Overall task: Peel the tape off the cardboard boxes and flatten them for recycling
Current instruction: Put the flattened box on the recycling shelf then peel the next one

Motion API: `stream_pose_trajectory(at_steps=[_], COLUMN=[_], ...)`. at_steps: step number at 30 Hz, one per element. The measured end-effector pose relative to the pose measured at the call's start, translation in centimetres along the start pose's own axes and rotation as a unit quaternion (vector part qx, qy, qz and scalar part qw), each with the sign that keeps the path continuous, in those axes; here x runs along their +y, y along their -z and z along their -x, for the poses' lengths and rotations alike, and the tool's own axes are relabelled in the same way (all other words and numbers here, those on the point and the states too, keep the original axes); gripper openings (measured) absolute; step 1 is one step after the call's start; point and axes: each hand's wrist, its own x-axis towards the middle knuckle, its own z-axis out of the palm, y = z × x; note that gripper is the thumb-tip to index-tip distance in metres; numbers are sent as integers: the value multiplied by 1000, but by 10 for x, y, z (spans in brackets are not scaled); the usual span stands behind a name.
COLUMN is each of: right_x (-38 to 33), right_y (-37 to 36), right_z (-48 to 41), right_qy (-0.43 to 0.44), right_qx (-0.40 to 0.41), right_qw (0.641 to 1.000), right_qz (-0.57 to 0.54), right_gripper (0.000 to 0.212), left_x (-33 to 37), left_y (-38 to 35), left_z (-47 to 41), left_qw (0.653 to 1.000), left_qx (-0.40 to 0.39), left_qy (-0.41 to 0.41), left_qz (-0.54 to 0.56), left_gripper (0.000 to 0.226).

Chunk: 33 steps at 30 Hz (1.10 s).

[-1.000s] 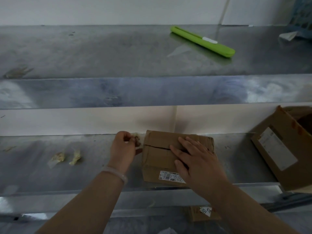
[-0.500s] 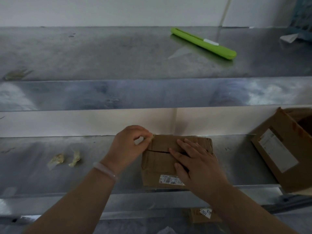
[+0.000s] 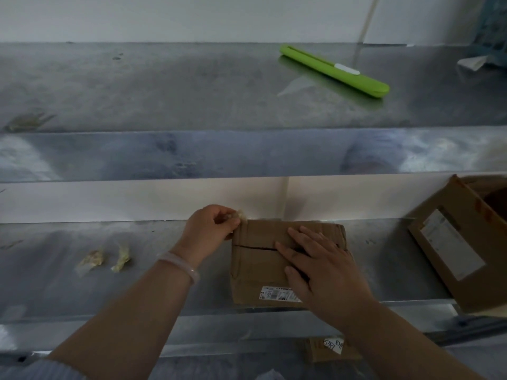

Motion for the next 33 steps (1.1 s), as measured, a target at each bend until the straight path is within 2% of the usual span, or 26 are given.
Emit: stream_pose_trajectory(at_steps=[5, 6, 9, 11, 14, 18, 22, 27, 30, 33], right_x=[1, 1, 1, 1, 2, 2, 2, 1, 3, 9], right_y=[0, 0, 0, 0, -1, 0, 1, 4, 6, 11], right_z=[1, 0, -1, -1, -1, -2, -3, -3, -3, -5], right_qy=[5, 5, 4, 5, 7, 4, 5, 5, 10, 20], right_qx=[7, 5, 11, 9, 2, -5, -16, -25, -21, -40], right_qw=[1000, 1000, 1000, 1000, 1000, 1000, 999, 999, 999, 994], right_qz=[-5, -6, -7, -9, -15, -22, -28, -32, -47, -101], right_gripper=[46, 46, 45, 45, 46, 49, 52, 54, 54, 50], left_x=[-5, -7, -14, -17, -18, -20, -26, -50, -65, -72], left_y=[-5, -5, -3, 0, 10, 9, 4, 12, 37, 68], left_z=[-1, 0, 5, 7, 7, 11, 12, 11, 10, 10], left_qw=[974, 974, 991, 984, 934, 937, 941, 989, 991, 976], left_qx=[42, 44, 23, -13, -50, -69, -43, 32, 95, 152], left_qy=[111, 110, 64, 85, 171, 176, 144, 113, 71, 25], left_qz=[195, 191, 113, 157, 310, 293, 304, 85, -63, -154], left_gripper=[6, 5, 22, 21, 20, 7, 12, 16, 6, 17])
